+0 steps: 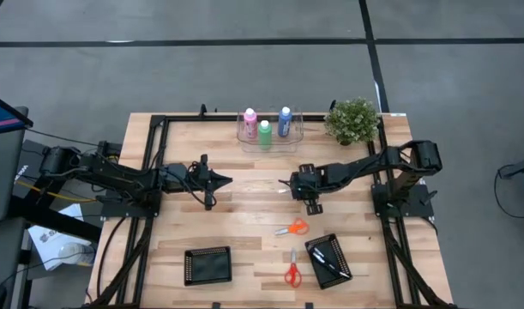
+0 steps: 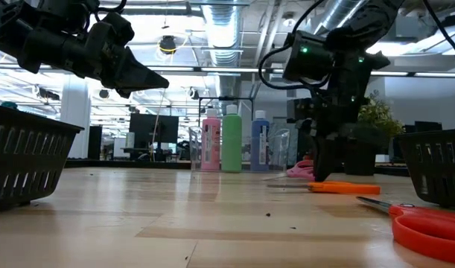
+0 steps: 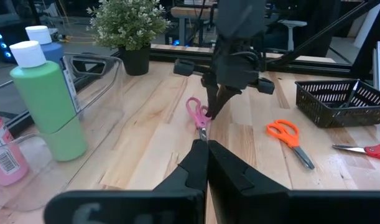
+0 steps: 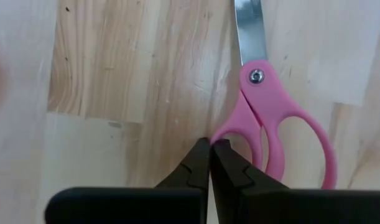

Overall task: Pick & Place Paint Supplies
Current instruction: Put the pink scissors into the left black bin

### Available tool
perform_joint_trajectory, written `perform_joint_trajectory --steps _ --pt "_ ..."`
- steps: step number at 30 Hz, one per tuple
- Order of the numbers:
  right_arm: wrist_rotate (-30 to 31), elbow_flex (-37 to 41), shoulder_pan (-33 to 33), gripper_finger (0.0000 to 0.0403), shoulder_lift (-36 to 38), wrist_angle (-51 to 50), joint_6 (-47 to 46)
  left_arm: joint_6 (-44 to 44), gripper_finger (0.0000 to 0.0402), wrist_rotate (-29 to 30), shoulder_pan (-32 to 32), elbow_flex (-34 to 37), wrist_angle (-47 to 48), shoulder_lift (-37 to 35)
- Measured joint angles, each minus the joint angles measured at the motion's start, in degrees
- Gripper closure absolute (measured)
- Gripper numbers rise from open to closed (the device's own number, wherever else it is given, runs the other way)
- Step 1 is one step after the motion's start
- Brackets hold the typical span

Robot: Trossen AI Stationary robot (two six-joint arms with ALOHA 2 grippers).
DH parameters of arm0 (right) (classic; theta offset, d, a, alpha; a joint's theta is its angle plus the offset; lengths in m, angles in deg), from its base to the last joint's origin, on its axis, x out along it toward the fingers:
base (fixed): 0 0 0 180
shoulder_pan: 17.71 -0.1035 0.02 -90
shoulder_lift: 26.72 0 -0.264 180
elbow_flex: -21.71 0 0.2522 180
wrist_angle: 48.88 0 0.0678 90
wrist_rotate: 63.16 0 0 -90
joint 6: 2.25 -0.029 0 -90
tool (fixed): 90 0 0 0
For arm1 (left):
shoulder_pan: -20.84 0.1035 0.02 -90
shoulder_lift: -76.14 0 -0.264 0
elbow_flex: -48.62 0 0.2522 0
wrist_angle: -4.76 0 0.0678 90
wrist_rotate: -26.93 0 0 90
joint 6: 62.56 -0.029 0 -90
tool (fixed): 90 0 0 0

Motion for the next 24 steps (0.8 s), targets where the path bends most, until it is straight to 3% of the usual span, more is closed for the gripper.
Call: perform_joint_trajectory --steps 7,21,24 --pt "6.1 0.4 -4.6 0.0402 1.8 2.8 -3.7 0.0 0.0402 0.0 0.0 0.0 0.1 0.0" --pt "0.9 0.0 -10.3 0.0402 10.4 16.9 -6.0 0.0 0.0402 0.0 0.0 0.0 0.1 0.0" --pt "0.3 -0.2 -10.2 0.0402 11.0 16.2 -7.4 0.0 0.0402 0.0 0.0 0.0 0.1 0.0"
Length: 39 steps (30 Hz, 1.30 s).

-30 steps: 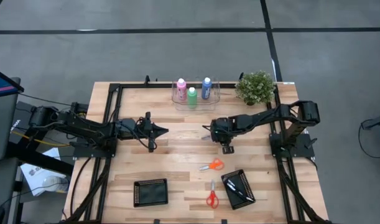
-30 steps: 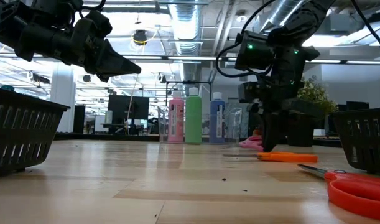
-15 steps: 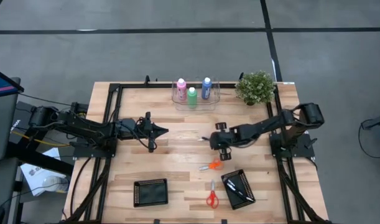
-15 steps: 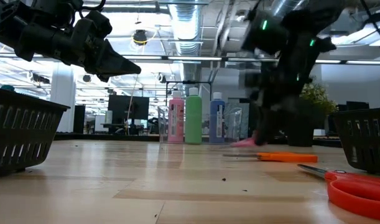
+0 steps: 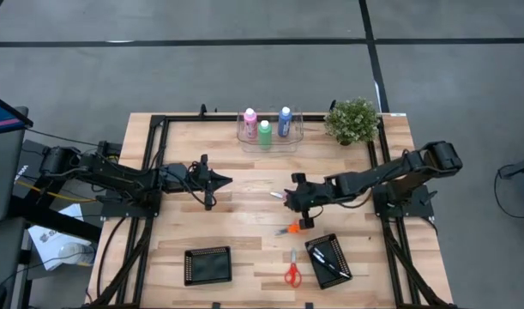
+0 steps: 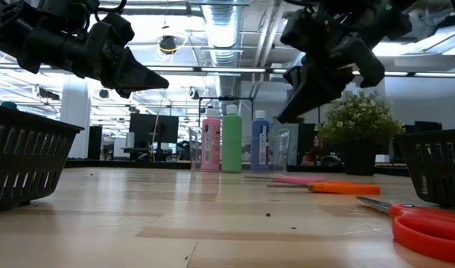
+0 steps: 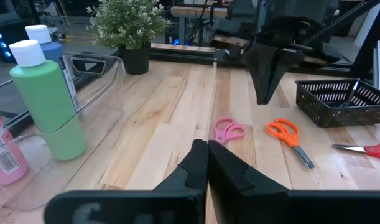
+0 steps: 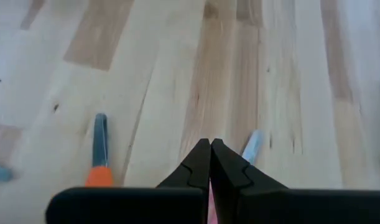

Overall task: Pick & Place Paint Supplies
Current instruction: Put the pink scissors into the left black bin

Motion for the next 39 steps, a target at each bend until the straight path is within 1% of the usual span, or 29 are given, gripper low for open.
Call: perform_joint_trajectory --steps 4,7,9,12,19,21,24,27,30,32,37,39 --pt "-0.3 -1.3 2.2 0.0402 -0.2 -7.1 -3.1 0.0 0.0402 -0.5 0.0 0.0 0.0 0.0" --pt "-4.2 -1.5 4.6 0.0396 -1.5 -9.2 -3.8 0.0 0.0402 -1.0 0.0 0.0 0.0 0.0" --pt "-7.3 -1.5 6.3 0.0382 -2.9 -8.9 -4.6 0.0 0.0402 -1.0 0.0 0.0 0.0 0.0" --pt "-8.4 -1.5 8.3 0.0341 -6.2 -10.1 -4.6 0.0 0.0402 -1.0 0.0 0.0 0.0 0.0" --pt "-9.0 -2.0 11.2 0.0218 -13.4 -9.1 -2.5 0.0 0.0402 -1.1 0.0 0.0 0.1 0.0" --pt "-9.8 -2.6 11.3 0.0195 -15.0 -8.2 -2.6 0.0 0.0402 -1.1 0.0 0.0 0.1 0.0" --pt "-10.9 -3.4 11.2 0.0181 -16.6 -7.9 -2.3 0.0 0.0402 -1.1 0.0 0.0 0.1 0.0" --pt "-11.4 -3.8 10.8 0.0185 -17.0 -7.5 -1.2 0.0 0.0402 -1.1 0.0 0.0 0.1 0.0" --pt "-12.2 -4.4 10.8 0.0209 -17.1 -8.1 -0.2 0.0 0.0402 -1.1 0.0 0.0 0.2 0.0" --pt "-13.4 -4.9 10.8 0.0238 -17.3 -8.7 0.1 0.0 0.0402 -1.1 0.0 0.0 0.3 0.0" --pt "-15.4 -5.2 10.5 0.034 -17.3 -9.5 0.5 0.0 0.0402 -1.1 0.0 0.0 0.3 0.0" --pt "-15.4 -5.2 10.5 0.0374 -16.9 -10.1 0.0 0.0 0.0402 -1.1 0.0 0.0 0.3 0.0"
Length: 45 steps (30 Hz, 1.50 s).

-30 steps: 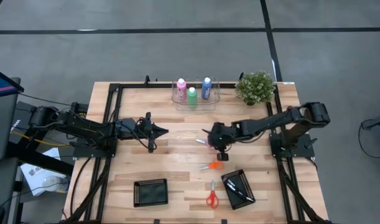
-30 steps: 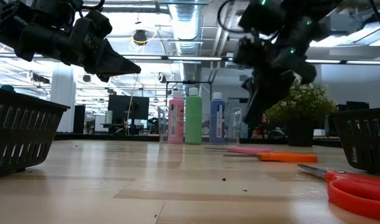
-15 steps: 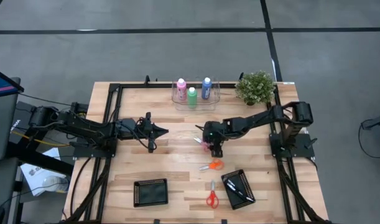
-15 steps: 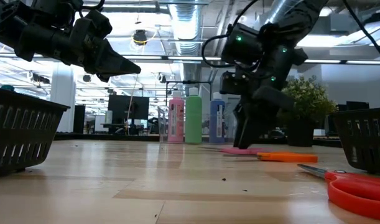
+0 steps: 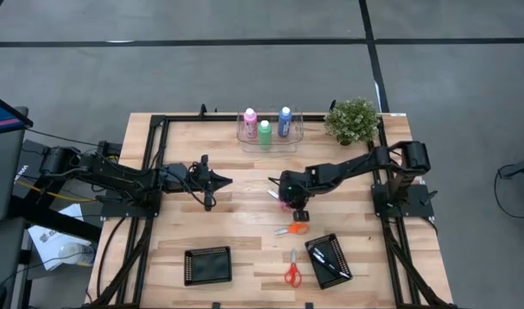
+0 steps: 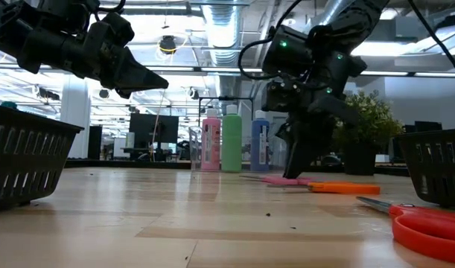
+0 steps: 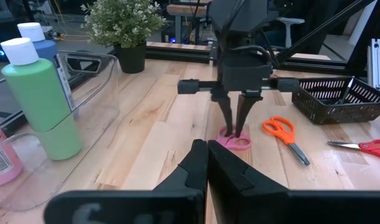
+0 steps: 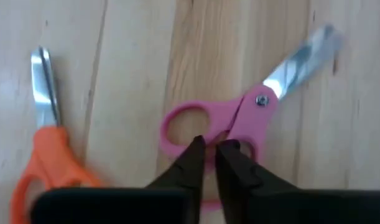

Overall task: Pick & Place Paint Supplies
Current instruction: Put the pink scissors into the left black bin

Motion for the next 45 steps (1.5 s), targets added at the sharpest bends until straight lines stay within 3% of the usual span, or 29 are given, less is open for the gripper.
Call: perform_joint_trajectory --steps 2,8,16,21,24,36,45 --pt "0.1 0.1 0.0 0.0394 0.7 -1.3 -1.3 0.0 0.0402 0.0 0.0 0.0 0.0 0.0" --pt "2.1 -0.4 -0.2 0.0402 4.6 -7.2 -4.0 0.0 0.0402 0.0 0.0 0.0 -0.1 0.0" --pt "11.3 -4.3 -3.1 0.0403 5.5 -17.1 -4.4 0.0 0.0402 0.0 0.0 0.0 -0.1 0.0" --pt "10.7 -5.2 -3.6 0.0403 5.5 -17.5 -7.1 0.0 0.0402 0.0 0.0 0.0 -0.1 0.0" --pt "6.7 -5.2 -3.6 0.0401 5.5 -17.5 -6.0 0.0 0.0402 0.0 0.0 0.0 0.0 0.0" --pt "5.6 -3.3 -2.1 0.0305 5.2 -15.4 -4.9 0.0 0.0402 0.0 0.0 0.0 0.0 0.0" --pt "5.7 -3.2 -0.7 0.0287 2.7 -12.2 -3.0 0.0 0.0402 0.0 0.0 0.0 0.0 0.0"
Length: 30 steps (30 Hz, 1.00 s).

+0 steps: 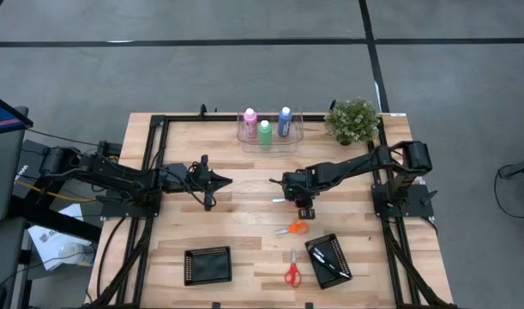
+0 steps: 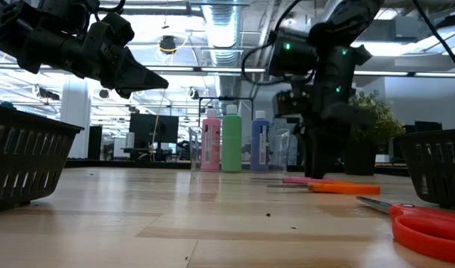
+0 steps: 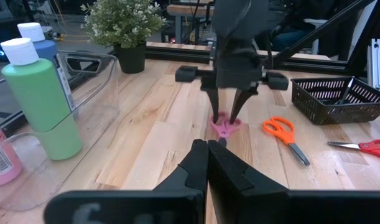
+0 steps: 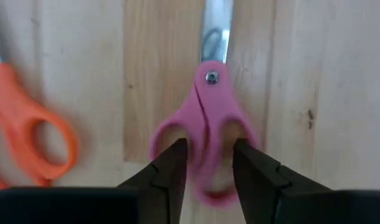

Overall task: Pick & Place Paint Supplies
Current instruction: Put the pink scissors into the left black bin

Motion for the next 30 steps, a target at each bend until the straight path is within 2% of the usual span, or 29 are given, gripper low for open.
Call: perform_joint_trajectory --steps 8,16,24,30 --pt "-0.3 -0.7 -0.1 0.0296 -4.5 -0.9 0.3 0.0 0.0402 0.0 0.0 0.0 0.1 0.0" --pt "2.0 -1.3 -1.1 0.0393 -3.8 0.1 0.7 0.0 0.0402 0.0 0.0 0.0 0.1 0.0" --pt "4.4 -1.6 -3.3 0.0401 -4.0 0.1 0.3 0.0 0.0402 0.0 0.0 0.0 0.2 0.0" --pt "8.3 -3.8 -5.9 0.0402 -4.3 -1.0 0.2 0.0 0.0402 0.0 0.0 0.0 0.2 0.0"
